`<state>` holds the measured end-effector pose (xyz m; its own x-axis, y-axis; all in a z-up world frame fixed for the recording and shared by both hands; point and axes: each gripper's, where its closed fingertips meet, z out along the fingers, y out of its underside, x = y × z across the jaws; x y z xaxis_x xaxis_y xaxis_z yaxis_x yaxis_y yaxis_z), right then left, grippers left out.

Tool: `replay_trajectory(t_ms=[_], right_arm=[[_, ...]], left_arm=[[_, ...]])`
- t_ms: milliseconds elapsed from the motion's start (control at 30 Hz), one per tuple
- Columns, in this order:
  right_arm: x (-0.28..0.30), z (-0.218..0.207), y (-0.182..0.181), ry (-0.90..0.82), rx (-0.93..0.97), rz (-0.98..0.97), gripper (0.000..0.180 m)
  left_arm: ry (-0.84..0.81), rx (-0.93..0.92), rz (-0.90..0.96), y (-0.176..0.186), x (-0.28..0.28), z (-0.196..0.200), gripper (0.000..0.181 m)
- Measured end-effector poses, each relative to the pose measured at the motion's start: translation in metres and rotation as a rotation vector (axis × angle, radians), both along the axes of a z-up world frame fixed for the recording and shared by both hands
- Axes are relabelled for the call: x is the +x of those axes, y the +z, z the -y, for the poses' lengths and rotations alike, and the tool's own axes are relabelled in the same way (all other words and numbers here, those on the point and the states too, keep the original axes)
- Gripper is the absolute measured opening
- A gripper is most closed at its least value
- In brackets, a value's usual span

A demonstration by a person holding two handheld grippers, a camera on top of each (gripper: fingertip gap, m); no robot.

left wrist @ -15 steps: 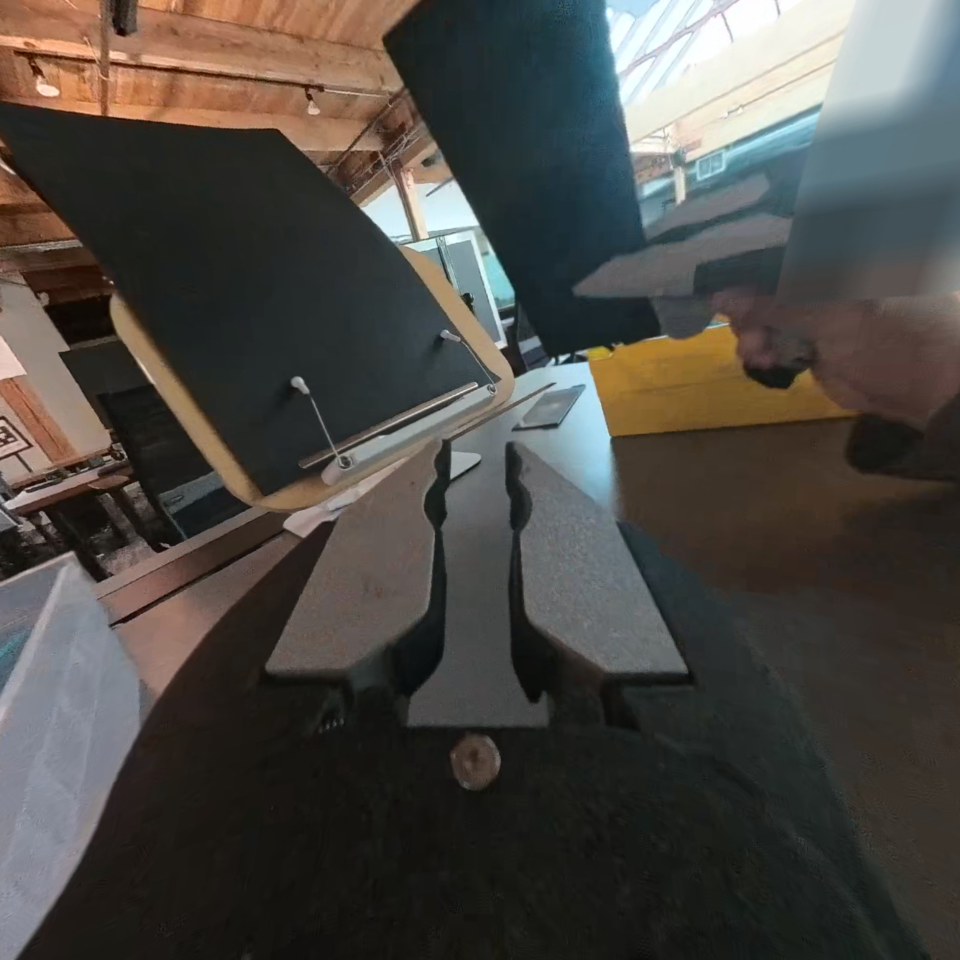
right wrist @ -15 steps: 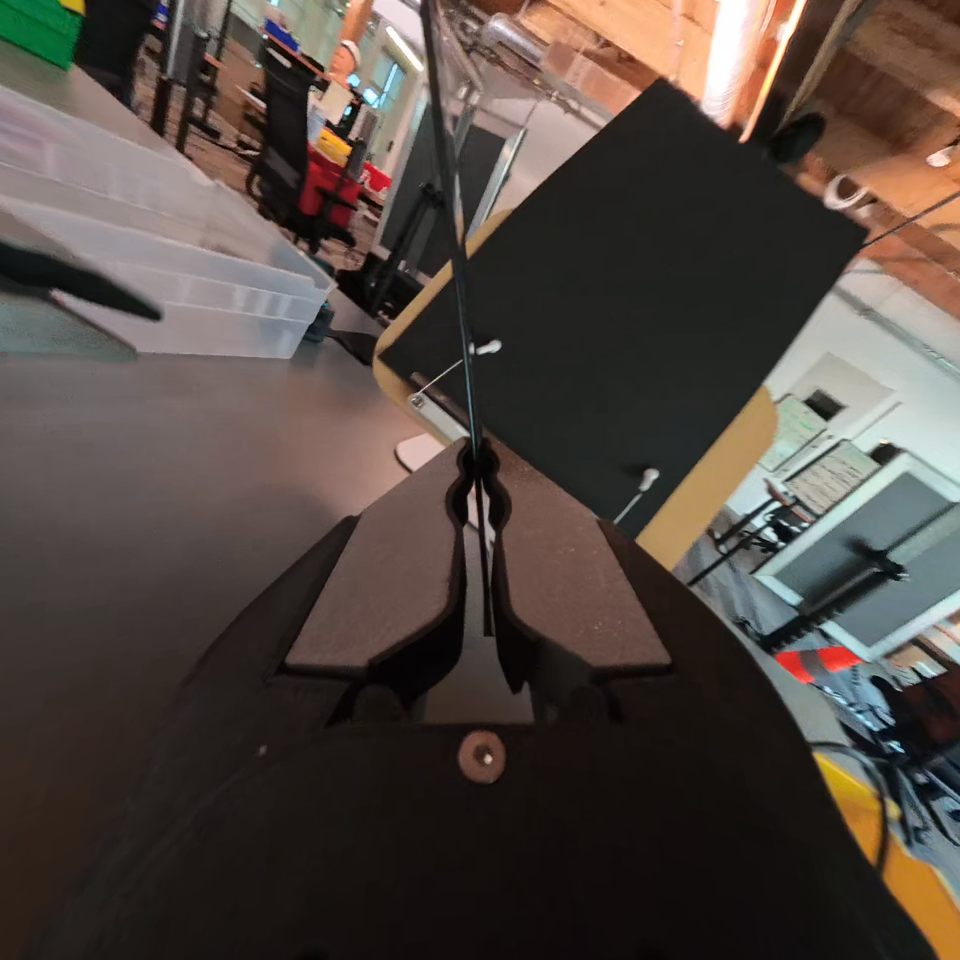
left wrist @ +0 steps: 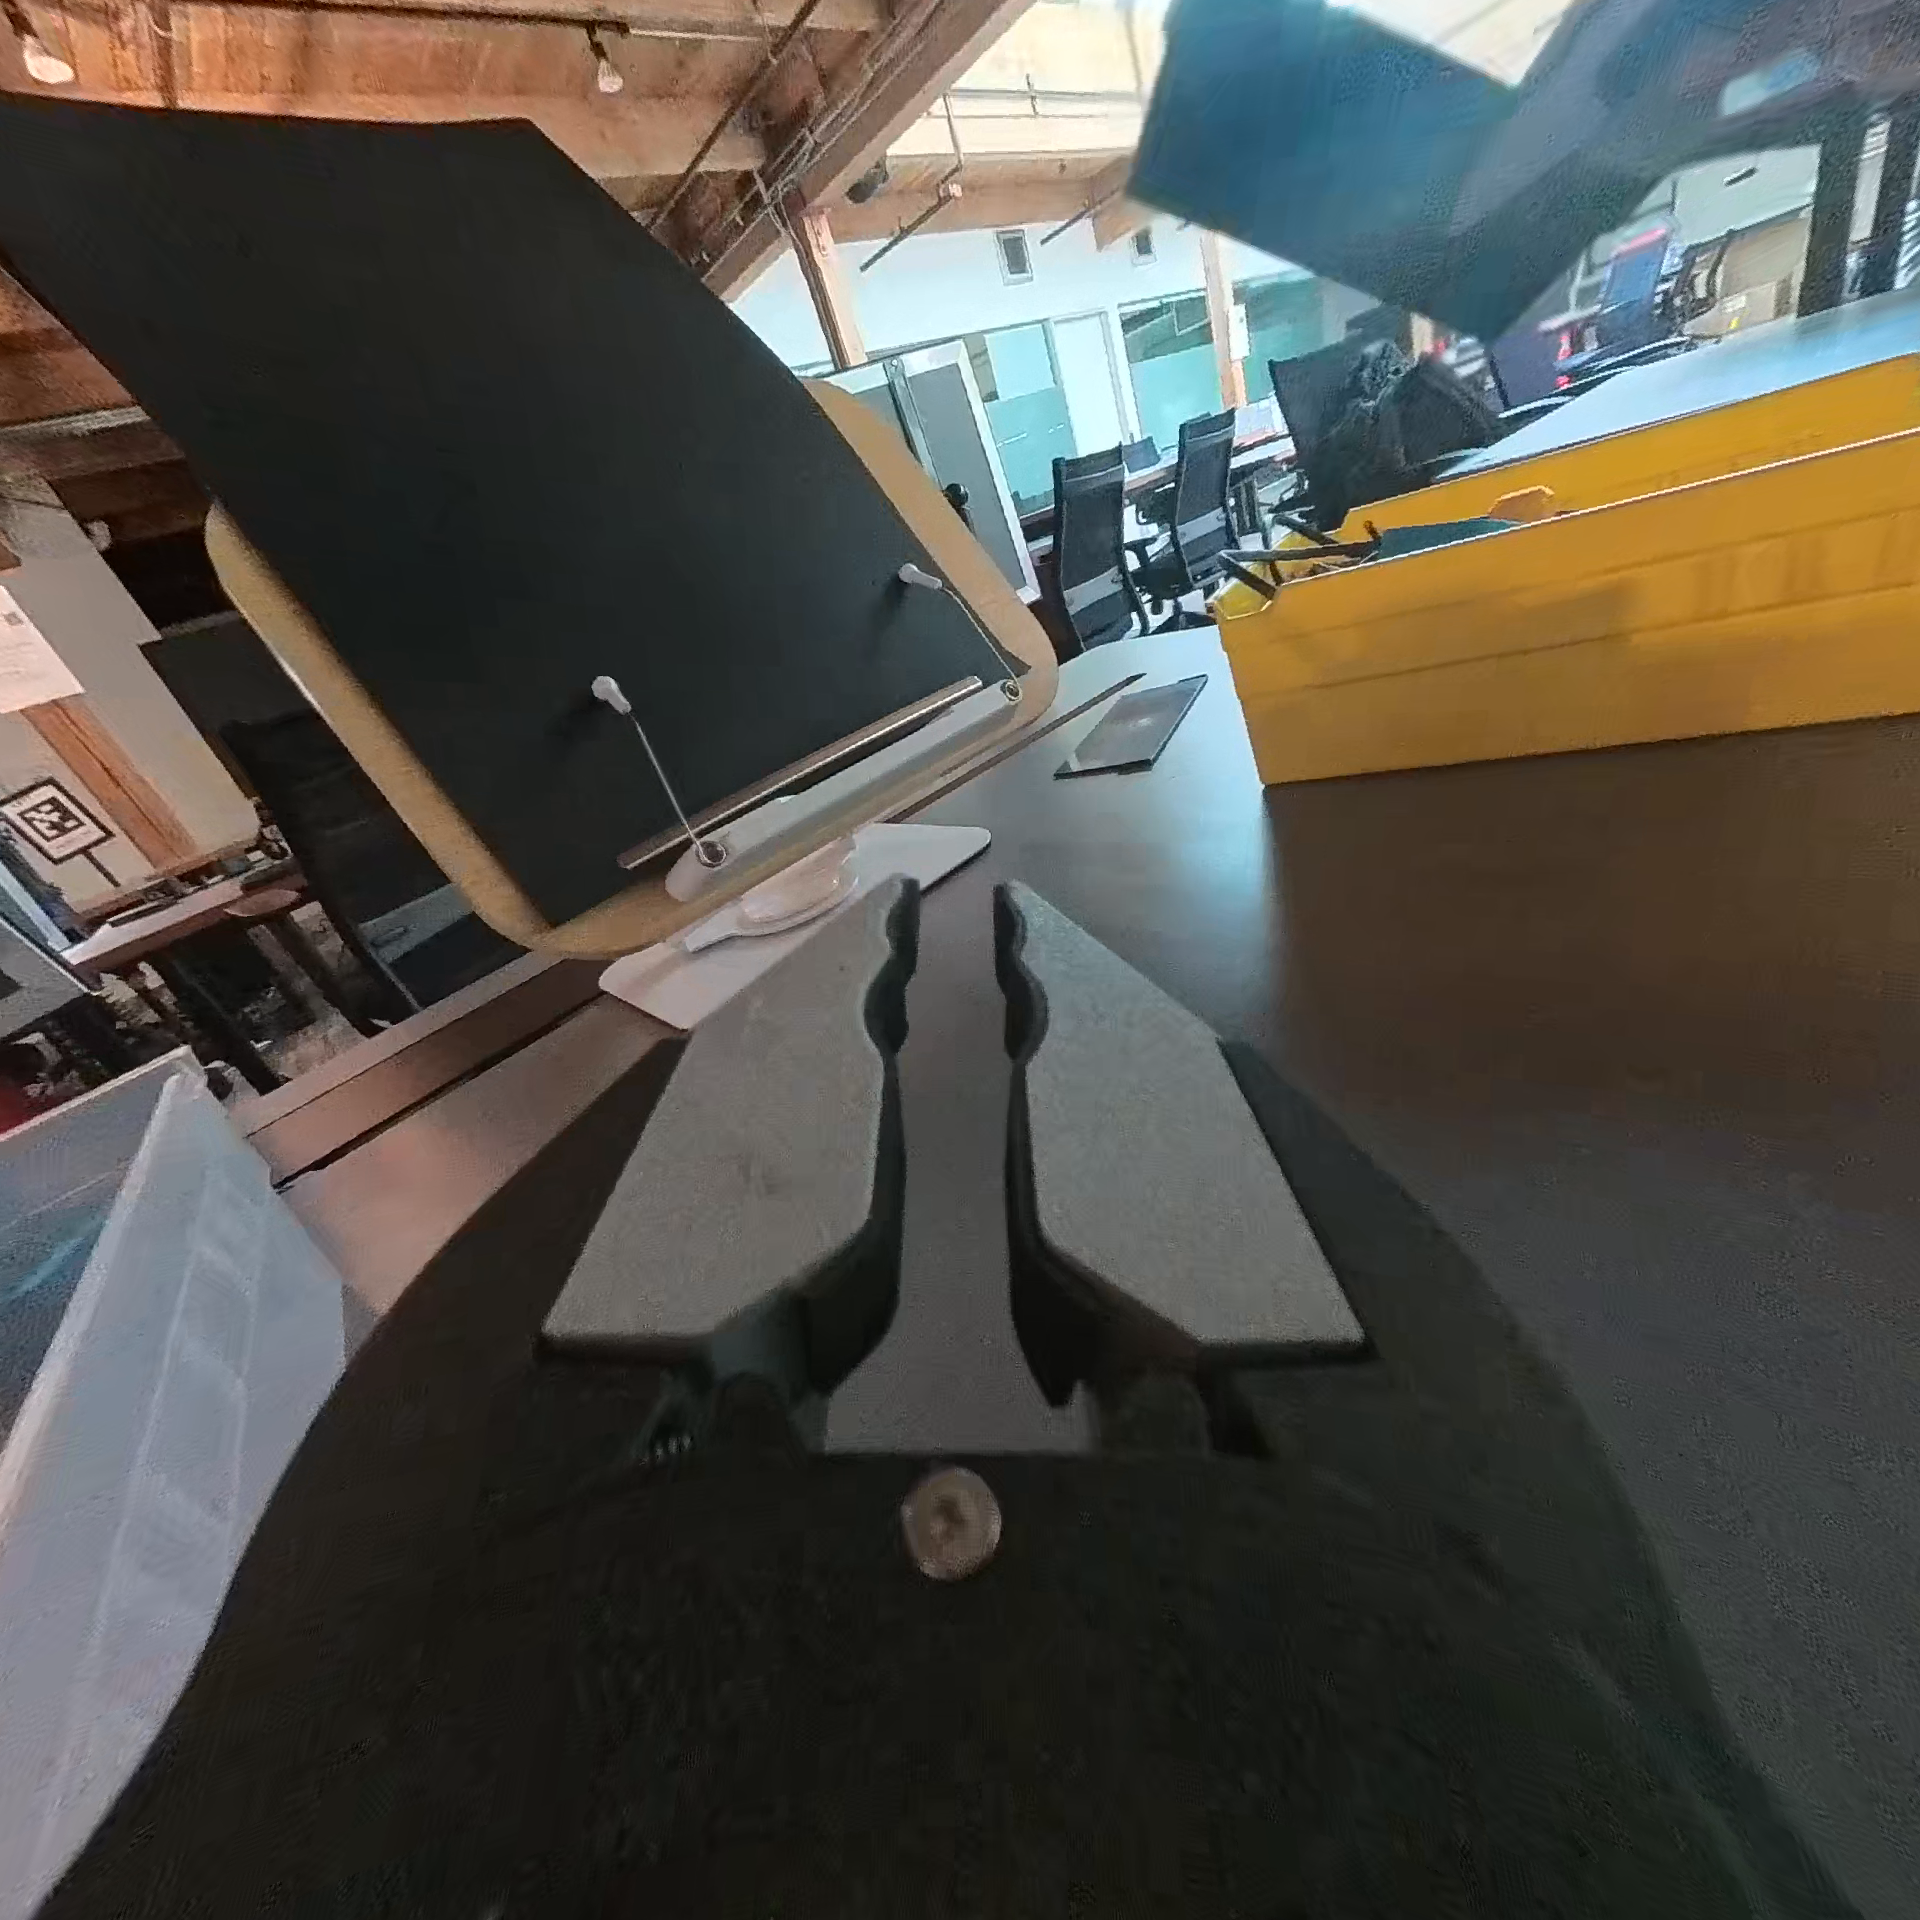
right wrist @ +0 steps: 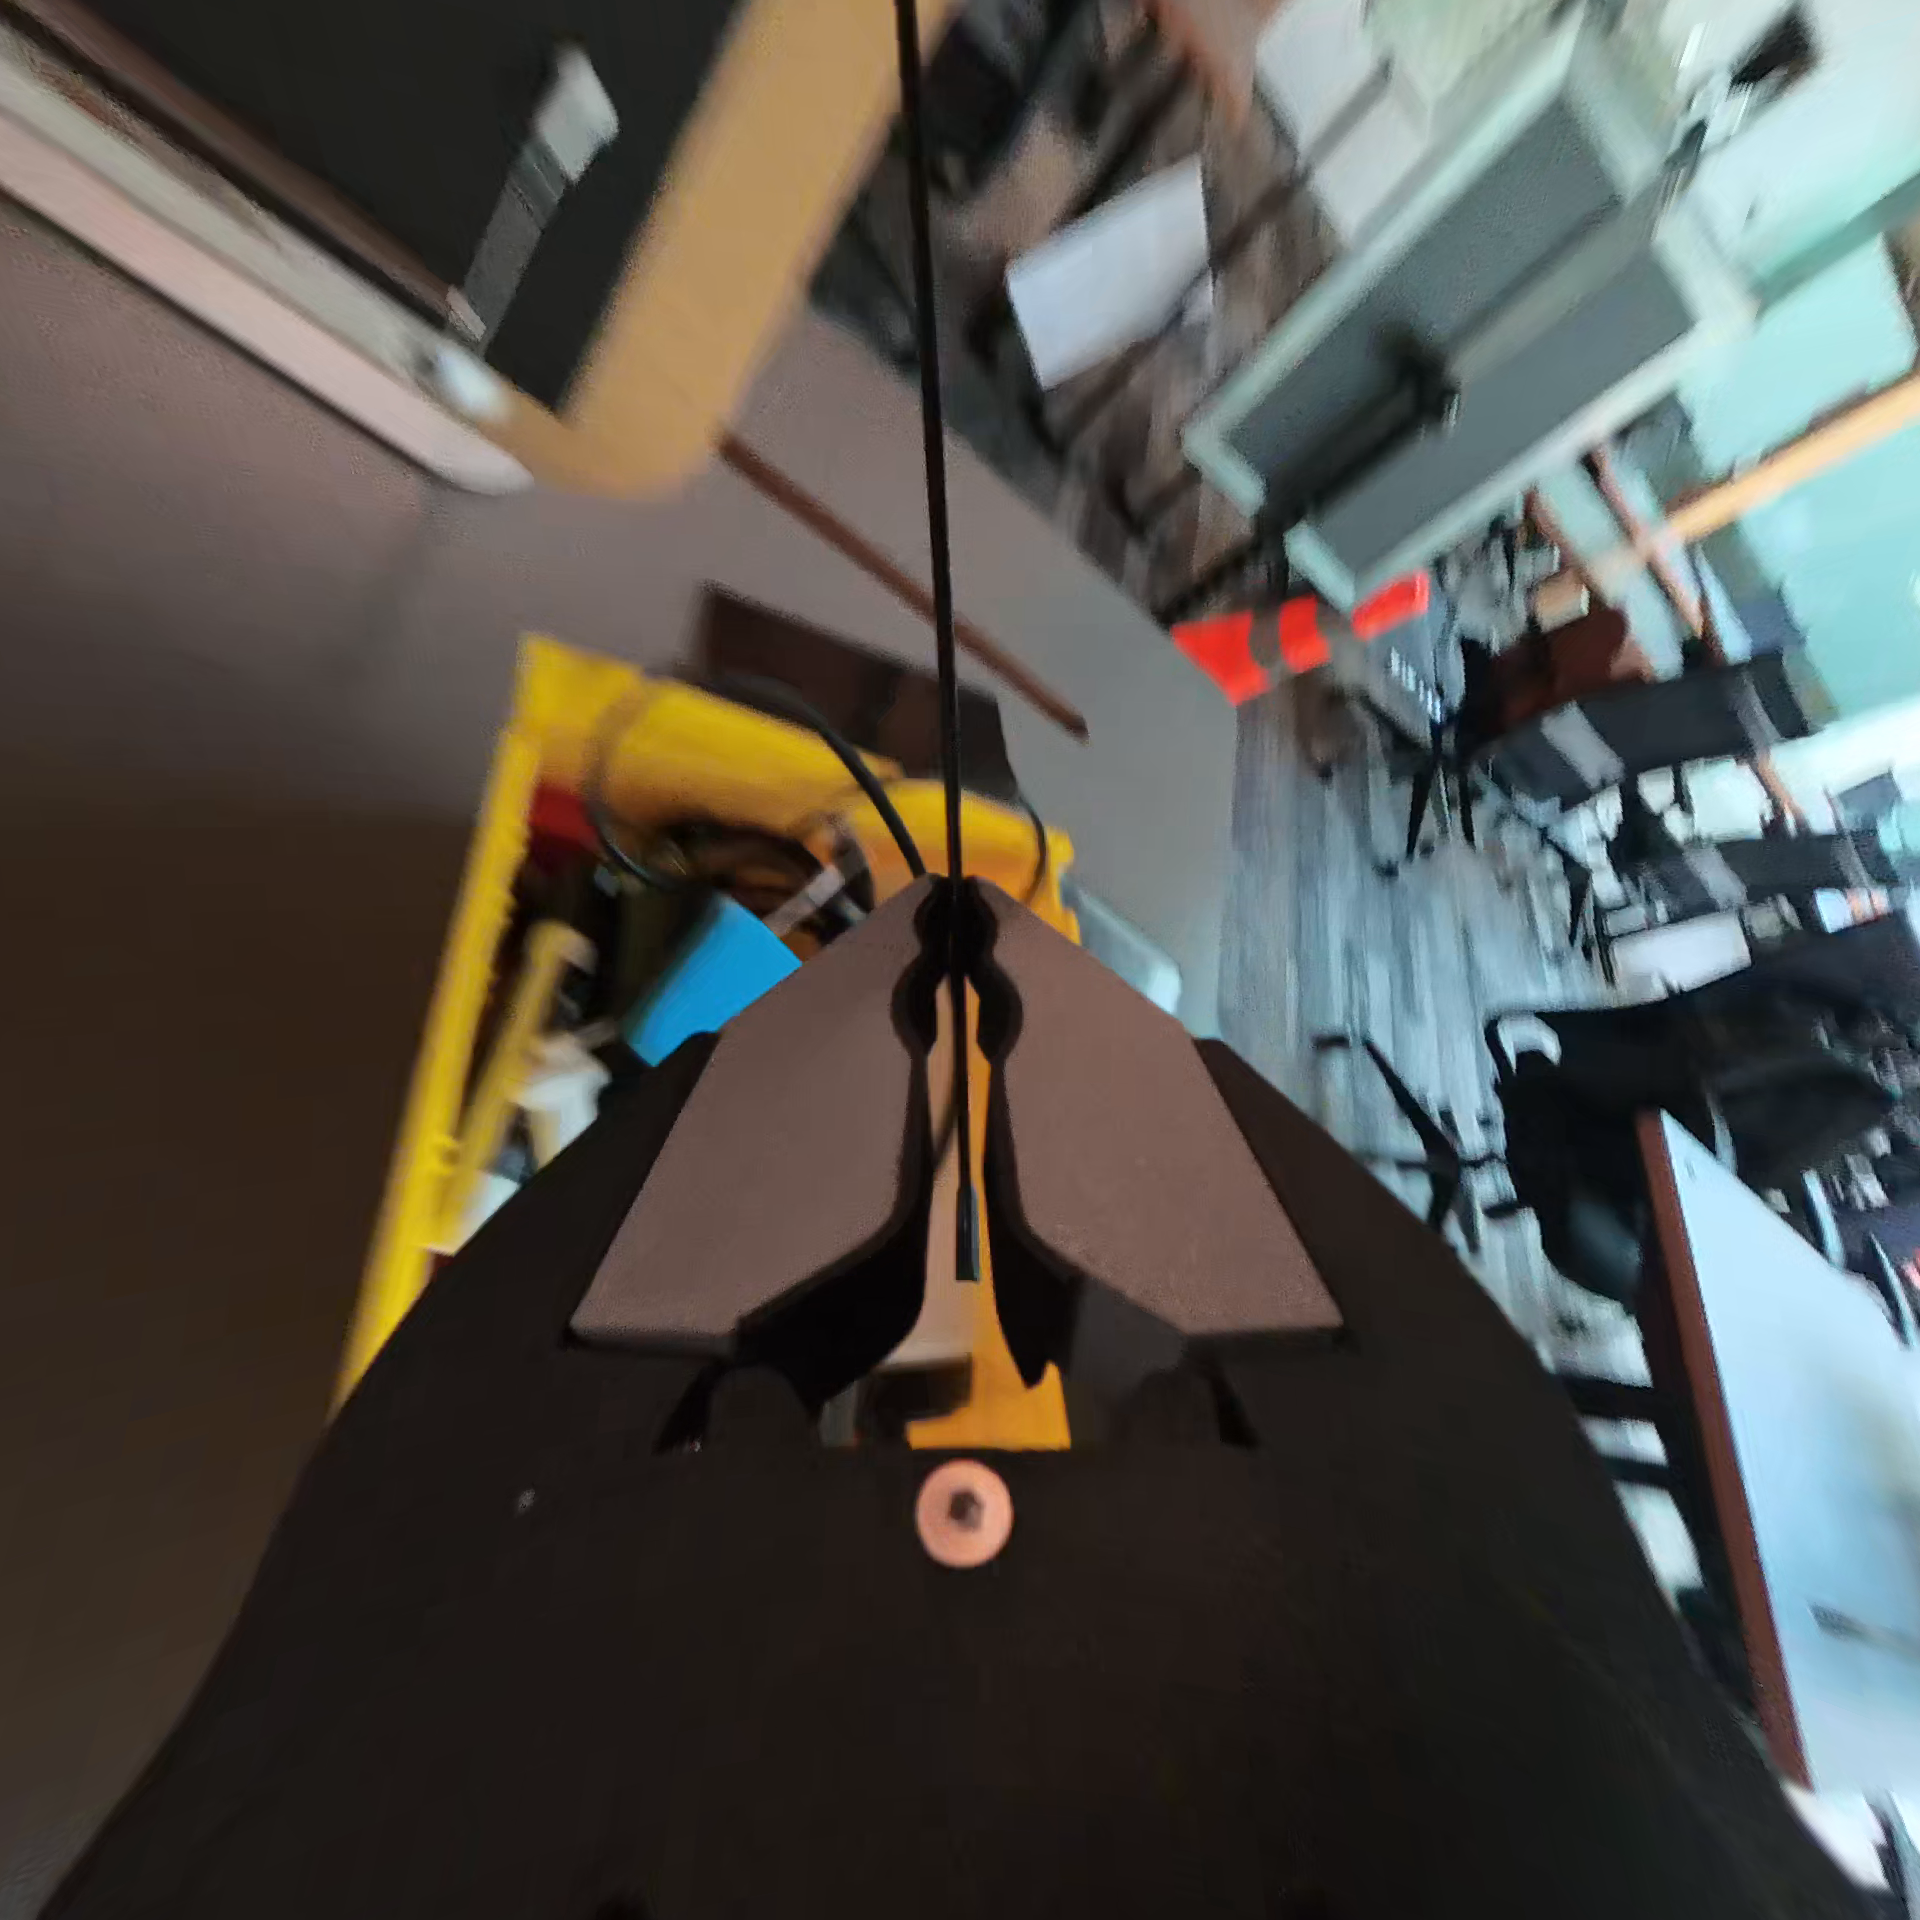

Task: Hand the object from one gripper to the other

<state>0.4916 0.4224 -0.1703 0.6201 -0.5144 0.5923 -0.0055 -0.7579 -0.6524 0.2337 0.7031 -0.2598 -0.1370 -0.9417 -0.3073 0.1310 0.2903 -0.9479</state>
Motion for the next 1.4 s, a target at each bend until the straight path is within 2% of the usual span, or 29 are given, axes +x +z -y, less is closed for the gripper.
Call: replay_trajectory(t_ms=[133, 233, 400, 667, 833, 933, 1167, 1233, 1400], right_arm=[[0.042, 0.064, -0.064, -0.186, -0.204, -0.205, 0.000], [0.049, 0.095, -0.107, -0.268, -0.309, -0.363, 0.000], [0.056, 0.105, -0.125, -0.286, -0.305, -0.424, 0.000], [0.042, 0.132, -0.118, -0.393, -0.252, -0.653, 0.000], [0.027, 0.154, -0.135, -0.421, -0.315, -0.801, 0.000], [0.027, 0.154, -0.142, -0.403, -0.319, -0.799, 0.000], [0.033, 0.146, -0.157, -0.318, -0.460, -0.714, 0.001], [0.036, 0.144, -0.149, -0.316, -0.440, -0.692, 0.002], [0.049, 0.124, -0.099, -0.252, -0.304, -0.497, 0.013]], left_arm=[[-0.009, 0.035, -0.003, -0.002, 0.000, 0.005, 0.009], [-0.014, 0.057, -0.007, -0.003, 0.000, 0.008, 0.008], [-0.011, 0.049, -0.006, -0.003, 0.001, 0.006, 0.007], [-0.008, 0.021, -0.011, -0.002, 0.000, 0.002, 0.006], [-0.018, 0.046, -0.019, -0.004, 0.000, 0.006, 0.006], [-0.021, 0.057, -0.021, -0.005, 0.000, 0.007, 0.006], [-0.027, 0.051, -0.018, -0.005, 0.000, 0.008, 0.005], [-0.024, 0.043, -0.017, -0.005, 0.001, 0.007, 0.005], [-0.023, 0.047, -0.020, -0.004, 0.002, 0.007, 0.006]])
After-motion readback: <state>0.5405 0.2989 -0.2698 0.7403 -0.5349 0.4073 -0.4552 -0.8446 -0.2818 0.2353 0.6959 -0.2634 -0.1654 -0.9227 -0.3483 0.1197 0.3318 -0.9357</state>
